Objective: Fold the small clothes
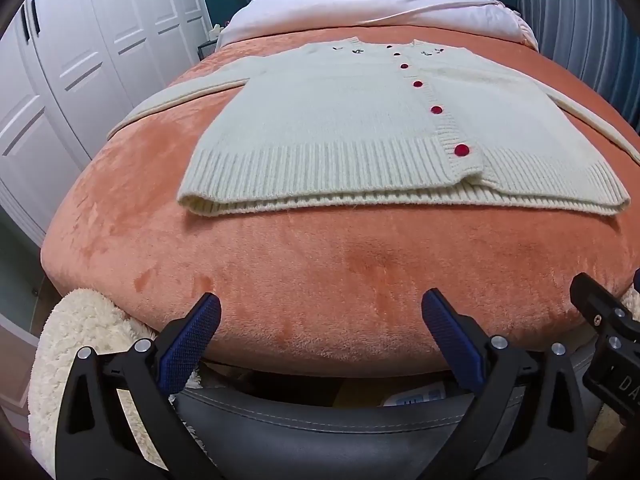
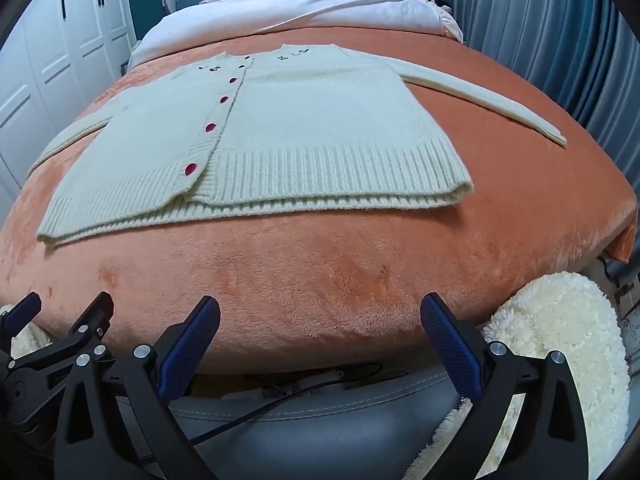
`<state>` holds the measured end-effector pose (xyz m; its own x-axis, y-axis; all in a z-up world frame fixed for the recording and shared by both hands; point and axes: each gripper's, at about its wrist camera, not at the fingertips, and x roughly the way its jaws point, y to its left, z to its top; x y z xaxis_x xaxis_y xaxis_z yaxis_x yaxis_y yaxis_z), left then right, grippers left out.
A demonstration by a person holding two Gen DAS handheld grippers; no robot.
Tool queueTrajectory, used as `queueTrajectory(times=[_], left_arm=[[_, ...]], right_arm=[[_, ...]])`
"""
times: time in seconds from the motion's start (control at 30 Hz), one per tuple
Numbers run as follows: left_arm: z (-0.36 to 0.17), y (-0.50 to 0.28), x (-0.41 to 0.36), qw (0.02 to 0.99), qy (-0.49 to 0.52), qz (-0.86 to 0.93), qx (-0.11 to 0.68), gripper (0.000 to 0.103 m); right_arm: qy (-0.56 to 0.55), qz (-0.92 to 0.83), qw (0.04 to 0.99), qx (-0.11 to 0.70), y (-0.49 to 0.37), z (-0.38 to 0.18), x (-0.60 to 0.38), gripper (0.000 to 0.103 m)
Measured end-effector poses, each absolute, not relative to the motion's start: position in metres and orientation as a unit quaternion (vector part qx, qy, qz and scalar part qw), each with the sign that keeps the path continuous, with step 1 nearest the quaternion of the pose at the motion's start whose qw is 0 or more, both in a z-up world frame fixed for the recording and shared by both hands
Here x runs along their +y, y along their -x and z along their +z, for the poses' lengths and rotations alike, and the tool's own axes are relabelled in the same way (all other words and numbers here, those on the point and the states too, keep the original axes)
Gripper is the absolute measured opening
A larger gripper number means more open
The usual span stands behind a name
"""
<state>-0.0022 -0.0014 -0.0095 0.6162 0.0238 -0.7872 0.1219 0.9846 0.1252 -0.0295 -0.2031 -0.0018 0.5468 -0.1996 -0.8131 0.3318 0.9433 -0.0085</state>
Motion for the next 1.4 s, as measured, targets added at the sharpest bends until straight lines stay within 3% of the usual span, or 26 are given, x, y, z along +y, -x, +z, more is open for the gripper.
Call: queueTrajectory(times=[1.4], left_arm=[[-0.0101, 0.003, -0.0053, 0.893, -0.088, -0.036, 0.44, 0.098]], right_arm=[[-0.053, -0.147, 0.878, 0.453, 0.0298, -0.0004, -0.194, 0.098]])
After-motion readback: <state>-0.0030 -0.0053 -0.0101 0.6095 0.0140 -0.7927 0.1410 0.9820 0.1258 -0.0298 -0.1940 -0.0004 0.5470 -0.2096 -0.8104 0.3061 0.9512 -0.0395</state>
